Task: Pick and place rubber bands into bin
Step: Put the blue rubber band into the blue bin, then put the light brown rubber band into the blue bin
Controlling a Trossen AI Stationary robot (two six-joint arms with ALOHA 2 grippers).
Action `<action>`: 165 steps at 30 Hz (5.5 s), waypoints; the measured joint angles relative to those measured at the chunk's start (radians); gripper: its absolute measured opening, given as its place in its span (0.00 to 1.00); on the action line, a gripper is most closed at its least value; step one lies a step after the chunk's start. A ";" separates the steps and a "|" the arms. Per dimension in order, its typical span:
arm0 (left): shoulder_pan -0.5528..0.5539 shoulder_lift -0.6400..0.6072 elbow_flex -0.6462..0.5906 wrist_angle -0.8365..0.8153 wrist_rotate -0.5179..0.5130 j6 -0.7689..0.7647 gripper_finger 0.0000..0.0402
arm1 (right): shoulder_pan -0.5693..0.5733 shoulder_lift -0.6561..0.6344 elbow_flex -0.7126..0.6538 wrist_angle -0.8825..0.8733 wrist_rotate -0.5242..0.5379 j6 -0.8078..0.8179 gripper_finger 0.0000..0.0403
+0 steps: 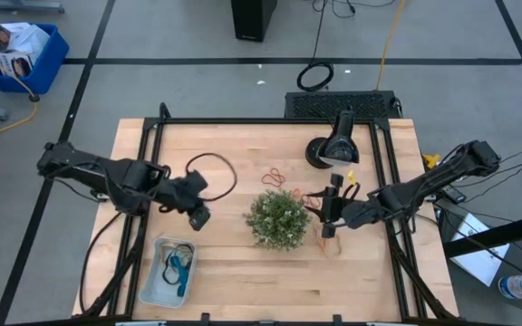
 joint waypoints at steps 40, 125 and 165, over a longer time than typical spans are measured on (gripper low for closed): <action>-0.456 0.356 0.000 -0.145 0.192 -0.815 0.01 | 0.000 0.000 -0.164 0.214 0.001 0.060 0.38; -0.125 0.076 -0.001 0.184 -0.477 0.192 0.20 | -0.020 -0.042 -0.163 -0.322 -0.343 0.564 0.37; -0.123 0.076 -0.001 0.169 -0.458 0.198 0.20 | -0.025 0.245 -0.163 -0.239 -0.341 0.642 0.37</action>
